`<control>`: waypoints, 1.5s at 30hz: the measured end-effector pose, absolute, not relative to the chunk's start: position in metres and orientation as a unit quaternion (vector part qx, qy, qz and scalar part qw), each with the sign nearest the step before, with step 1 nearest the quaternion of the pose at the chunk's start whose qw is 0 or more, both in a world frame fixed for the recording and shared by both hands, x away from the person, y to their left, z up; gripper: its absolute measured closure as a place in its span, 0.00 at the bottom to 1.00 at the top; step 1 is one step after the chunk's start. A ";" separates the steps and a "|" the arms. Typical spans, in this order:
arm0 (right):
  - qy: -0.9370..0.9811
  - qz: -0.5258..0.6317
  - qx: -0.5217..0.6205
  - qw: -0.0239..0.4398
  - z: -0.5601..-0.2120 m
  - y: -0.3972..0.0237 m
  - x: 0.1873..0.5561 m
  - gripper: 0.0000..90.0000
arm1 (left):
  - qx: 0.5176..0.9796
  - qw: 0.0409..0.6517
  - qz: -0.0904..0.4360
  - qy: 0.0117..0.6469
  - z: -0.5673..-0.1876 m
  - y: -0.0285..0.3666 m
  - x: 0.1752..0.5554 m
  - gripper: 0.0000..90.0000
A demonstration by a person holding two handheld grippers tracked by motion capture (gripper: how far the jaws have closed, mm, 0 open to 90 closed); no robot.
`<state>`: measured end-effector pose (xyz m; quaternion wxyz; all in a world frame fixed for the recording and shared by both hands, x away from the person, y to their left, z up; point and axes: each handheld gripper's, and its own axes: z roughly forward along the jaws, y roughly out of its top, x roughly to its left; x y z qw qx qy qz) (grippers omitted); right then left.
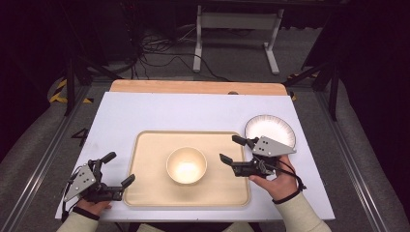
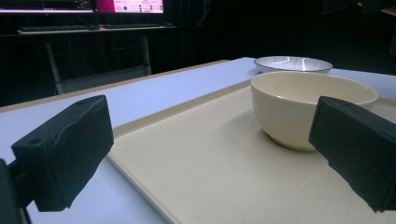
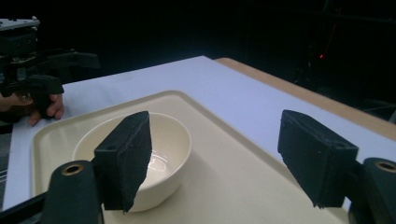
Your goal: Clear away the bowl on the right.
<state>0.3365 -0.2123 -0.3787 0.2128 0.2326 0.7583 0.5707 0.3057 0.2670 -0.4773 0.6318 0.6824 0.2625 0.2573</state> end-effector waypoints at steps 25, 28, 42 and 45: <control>0.698 0.636 0.248 0.215 -0.446 -0.249 0.329 0.28 | 0.683 0.631 0.257 0.262 -0.477 0.267 0.306 0.00; 0.698 0.632 0.252 0.224 -0.450 -0.251 0.329 0.28 | 0.683 0.631 0.257 0.262 -0.477 0.267 0.306 0.00; 0.685 0.646 0.233 0.244 -0.464 -0.257 0.318 0.04 | 0.683 0.631 0.258 0.261 -0.477 0.267 0.305 0.00; 0.682 0.648 0.241 0.236 -0.464 -0.258 0.320 0.02 | 0.683 0.631 0.258 0.261 -0.477 0.267 0.305 0.00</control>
